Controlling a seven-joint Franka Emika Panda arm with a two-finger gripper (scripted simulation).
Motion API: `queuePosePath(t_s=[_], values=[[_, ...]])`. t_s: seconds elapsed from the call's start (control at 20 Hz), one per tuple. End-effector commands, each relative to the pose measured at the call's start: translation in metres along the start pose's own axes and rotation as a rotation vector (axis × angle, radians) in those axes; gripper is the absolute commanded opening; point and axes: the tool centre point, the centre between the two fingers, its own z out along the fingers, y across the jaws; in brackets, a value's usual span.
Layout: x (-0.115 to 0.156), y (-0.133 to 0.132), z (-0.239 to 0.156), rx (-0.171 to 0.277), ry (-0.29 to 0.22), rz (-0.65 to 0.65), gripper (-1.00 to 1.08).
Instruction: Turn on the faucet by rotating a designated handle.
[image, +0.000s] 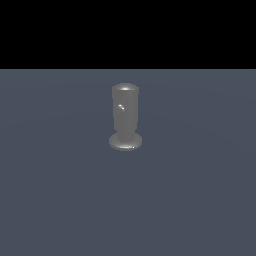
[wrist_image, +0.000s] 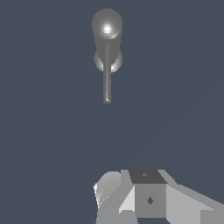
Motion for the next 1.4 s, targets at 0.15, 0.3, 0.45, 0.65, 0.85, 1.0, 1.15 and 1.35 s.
queuePosePath(t_s=[0.15,0.3,0.45,0.65,0.85,1.0,1.15,1.35], values=[[0.001,-0.001,0.002,0.0,0.0,0.0,-1.0],[0.003,-0.003,0.009,0.001,0.0,0.0,-1.0],[0.006,-0.006,0.02,0.001,-0.001,0.0,-1.0],[0.012,-0.012,0.041,0.002,-0.001,0.0,-1.0],[0.021,-0.02,0.068,0.005,-0.003,-0.001,-1.0],[0.029,-0.028,0.093,0.006,-0.003,-0.001,-1.0],[0.037,-0.035,0.118,0.008,-0.005,-0.002,-1.0],[0.048,-0.046,0.151,0.01,-0.006,-0.003,-1.0]])
